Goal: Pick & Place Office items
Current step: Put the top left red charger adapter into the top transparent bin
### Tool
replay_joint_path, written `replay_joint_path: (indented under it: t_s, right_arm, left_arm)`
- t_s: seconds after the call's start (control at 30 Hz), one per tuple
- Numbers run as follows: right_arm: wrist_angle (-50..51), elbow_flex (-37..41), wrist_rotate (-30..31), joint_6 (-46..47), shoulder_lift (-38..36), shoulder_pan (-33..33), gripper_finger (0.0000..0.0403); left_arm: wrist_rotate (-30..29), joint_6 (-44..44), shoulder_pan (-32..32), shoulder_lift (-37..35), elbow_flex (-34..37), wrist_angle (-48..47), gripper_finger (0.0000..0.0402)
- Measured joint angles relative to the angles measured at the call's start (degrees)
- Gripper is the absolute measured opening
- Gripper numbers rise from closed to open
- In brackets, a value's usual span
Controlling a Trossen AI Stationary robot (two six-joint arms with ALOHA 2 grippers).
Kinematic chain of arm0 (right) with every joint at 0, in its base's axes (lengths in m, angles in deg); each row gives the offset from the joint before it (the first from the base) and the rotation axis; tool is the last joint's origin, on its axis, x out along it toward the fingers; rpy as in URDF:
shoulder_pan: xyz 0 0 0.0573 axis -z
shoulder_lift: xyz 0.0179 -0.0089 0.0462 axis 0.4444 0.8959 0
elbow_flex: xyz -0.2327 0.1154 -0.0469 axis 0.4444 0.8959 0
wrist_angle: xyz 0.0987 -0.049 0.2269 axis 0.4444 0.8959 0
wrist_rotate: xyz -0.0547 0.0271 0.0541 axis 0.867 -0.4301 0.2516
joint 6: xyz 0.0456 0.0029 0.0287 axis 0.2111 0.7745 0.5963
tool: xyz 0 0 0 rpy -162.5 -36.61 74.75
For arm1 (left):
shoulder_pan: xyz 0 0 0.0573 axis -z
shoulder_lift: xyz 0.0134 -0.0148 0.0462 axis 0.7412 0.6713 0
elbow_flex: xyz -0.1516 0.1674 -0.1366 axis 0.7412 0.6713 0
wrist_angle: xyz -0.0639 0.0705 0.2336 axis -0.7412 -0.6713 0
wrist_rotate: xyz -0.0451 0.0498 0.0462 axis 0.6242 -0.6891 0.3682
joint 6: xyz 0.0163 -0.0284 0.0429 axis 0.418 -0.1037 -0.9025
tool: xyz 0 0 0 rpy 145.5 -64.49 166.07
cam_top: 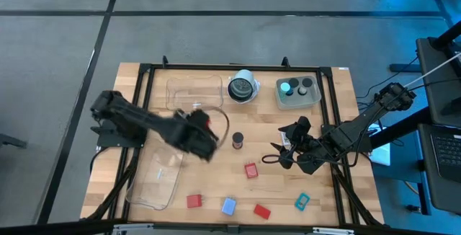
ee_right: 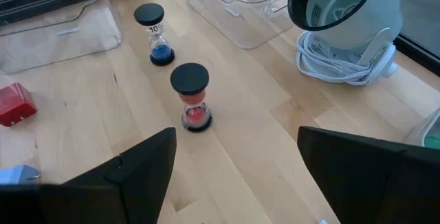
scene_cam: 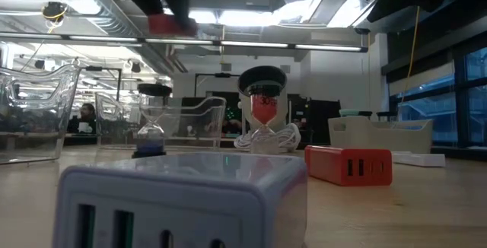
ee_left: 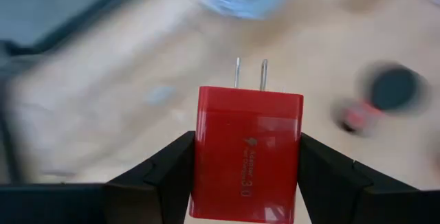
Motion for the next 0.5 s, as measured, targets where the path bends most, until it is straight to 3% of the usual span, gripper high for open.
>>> replay_joint_path:
  t_s: [0.1, 0.27, 0.5]
  right_arm:
    - [-0.17, 0.0, 0.0, 0.02, 0.0, 0.0, 0.0306]
    - [-0.41, 0.0, 0.07, 0.41, 0.0, 0.0, 0.0306]
    - [-0.41, 0.01, 0.17, 1.74, 0.0, 0.11, 0.0306]
  left_arm:
    - [-1.16, -0.33, -5.12, -3.08, 0.91, -4.12, 0.0209]
    - [-1.15, -4.99, -14.93, -6.28, 7.91, -3.1, 0.0209]
    - [4.87, -19.58, -29.85, -6.72, 20.02, 10.67, 0.0209]
